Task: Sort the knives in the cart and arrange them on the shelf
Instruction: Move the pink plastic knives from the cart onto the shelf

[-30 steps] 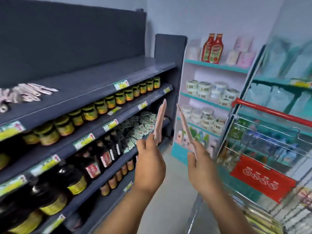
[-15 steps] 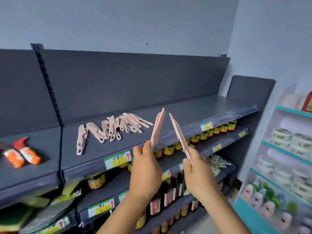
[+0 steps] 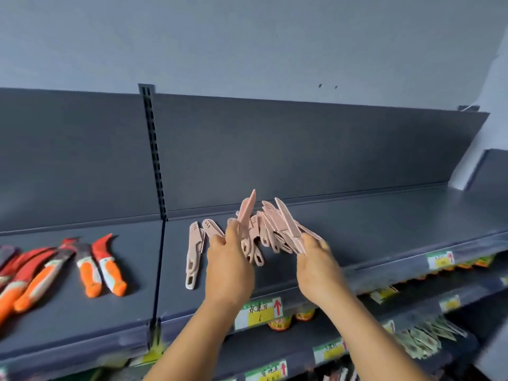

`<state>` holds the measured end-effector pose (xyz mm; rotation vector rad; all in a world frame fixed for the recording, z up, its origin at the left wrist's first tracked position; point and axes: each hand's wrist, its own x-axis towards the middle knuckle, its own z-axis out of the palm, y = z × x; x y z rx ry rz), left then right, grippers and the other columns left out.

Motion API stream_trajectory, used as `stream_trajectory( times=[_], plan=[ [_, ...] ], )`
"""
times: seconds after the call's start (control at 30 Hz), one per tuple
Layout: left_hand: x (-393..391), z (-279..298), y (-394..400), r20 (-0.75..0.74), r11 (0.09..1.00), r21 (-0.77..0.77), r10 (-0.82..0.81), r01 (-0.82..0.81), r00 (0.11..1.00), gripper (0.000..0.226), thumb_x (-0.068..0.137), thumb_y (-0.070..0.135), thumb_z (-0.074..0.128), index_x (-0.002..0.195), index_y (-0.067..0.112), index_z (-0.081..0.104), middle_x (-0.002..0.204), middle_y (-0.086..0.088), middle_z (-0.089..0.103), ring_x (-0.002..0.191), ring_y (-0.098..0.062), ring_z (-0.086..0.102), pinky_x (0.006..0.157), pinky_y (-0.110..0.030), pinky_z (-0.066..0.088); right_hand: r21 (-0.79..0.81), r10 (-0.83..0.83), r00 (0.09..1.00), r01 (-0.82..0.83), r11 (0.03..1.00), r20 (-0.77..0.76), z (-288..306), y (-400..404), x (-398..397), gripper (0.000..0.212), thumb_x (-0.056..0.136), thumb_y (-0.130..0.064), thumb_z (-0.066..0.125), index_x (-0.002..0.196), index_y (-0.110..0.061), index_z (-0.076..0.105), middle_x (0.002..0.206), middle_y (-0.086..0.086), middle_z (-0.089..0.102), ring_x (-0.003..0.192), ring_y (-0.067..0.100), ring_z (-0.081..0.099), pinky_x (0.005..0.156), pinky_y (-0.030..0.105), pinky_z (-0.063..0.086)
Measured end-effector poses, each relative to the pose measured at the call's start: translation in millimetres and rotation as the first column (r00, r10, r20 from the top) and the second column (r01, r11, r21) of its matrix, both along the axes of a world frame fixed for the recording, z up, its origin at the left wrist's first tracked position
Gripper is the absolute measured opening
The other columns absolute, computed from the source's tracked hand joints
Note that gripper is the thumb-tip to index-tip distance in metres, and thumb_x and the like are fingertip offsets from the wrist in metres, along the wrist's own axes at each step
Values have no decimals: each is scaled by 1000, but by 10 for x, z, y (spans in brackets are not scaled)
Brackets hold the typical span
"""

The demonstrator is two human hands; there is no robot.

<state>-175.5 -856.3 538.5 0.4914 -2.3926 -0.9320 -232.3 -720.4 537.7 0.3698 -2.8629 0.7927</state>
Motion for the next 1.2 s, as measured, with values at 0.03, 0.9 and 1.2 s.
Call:
stream_trajectory(
  times=[0.03, 0.9, 1.2],
  plan=[
    [-57, -4, -56, 5, 1000, -14, 14, -14, 1000, 83, 82, -10, 45, 145, 38, 21, 108, -1, 36, 82, -20, 47, 73, -29, 46, 14, 4, 1000, -4, 1000, 10, 14, -76, -95, 42, 98, -12, 40, 139, -20, 34, 139, 6, 37, 112, 30, 55, 86, 35, 45],
    [-653, -189, -343, 435, 950, -303, 70, 73, 898, 58, 100, 25, 32, 152, 11, 9, 160, -5, 6, 147, -24, 3, 119, -37, 9, 344, 147, 980, -186, 920, 136, -138, -624, -957, 57, 100, -44, 15, 152, -18, 13, 158, 1, 14, 143, 25, 13, 114, 42, 15],
    [-121, -141, -106, 280, 858, -430, -169, 281, 945, 39, 101, 31, 30, 134, 14, 42, 139, -2, 44, 131, -21, 35, 111, -31, 28, 217, 77, 997, -77, 973, 9, -44, -207, -116, 52, 102, -42, 19, 149, -22, 23, 156, -2, 23, 141, 20, 24, 116, 38, 16]
  ],
)
